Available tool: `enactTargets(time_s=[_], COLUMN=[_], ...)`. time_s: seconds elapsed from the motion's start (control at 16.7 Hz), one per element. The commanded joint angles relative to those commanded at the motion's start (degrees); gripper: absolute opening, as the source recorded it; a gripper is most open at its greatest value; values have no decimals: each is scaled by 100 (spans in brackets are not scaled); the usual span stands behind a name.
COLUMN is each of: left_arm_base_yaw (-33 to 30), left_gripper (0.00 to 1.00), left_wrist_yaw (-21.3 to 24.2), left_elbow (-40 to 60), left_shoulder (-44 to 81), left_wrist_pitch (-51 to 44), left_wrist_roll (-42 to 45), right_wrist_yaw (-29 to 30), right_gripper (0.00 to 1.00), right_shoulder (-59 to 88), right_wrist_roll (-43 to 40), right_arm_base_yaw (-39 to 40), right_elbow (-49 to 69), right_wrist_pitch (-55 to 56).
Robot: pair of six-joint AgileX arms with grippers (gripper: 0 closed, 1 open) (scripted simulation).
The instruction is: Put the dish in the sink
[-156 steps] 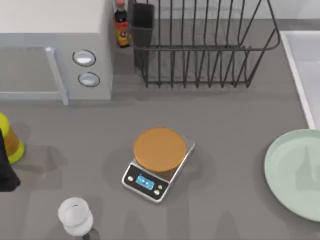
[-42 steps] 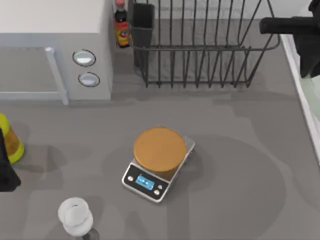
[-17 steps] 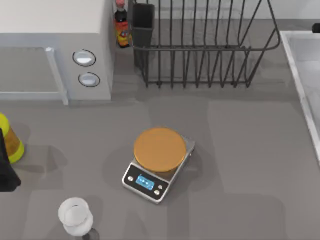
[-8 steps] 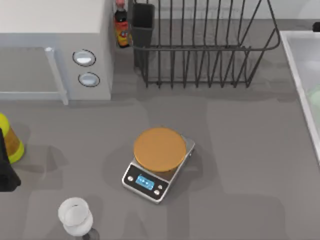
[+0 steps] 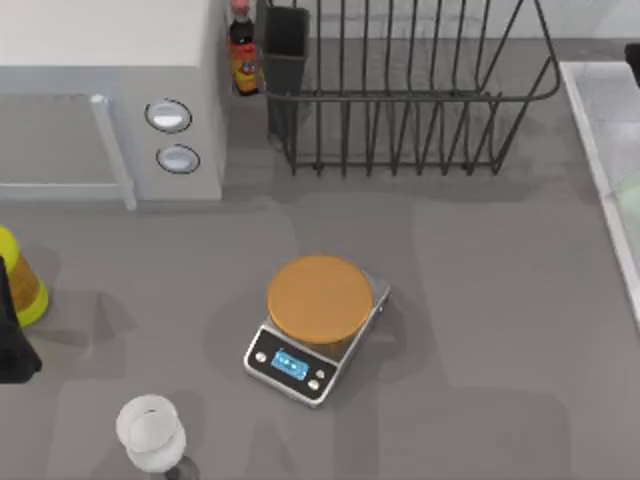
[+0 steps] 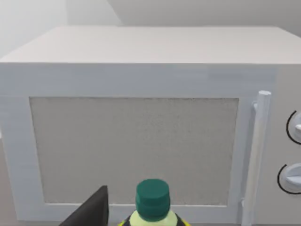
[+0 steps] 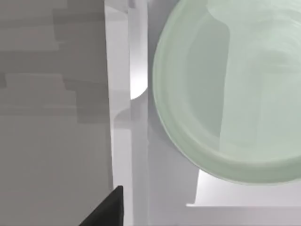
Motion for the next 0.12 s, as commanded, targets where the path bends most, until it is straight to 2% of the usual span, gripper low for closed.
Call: enactTargets(time_s=[0.12], left_arm_base_yaw=[0], left_gripper=[100], left_wrist_yaw=[0], left_elbow=[0], left_shoulder=[0], left_wrist_pitch=[0], left_wrist_roll=[0], right_wrist_yaw=[0], right_gripper=[100], right_shoulder=[0], right_wrist_roll=[0], right_arm_base_yaw=[0], right_elbow=[0], right_wrist_pitch=[0])
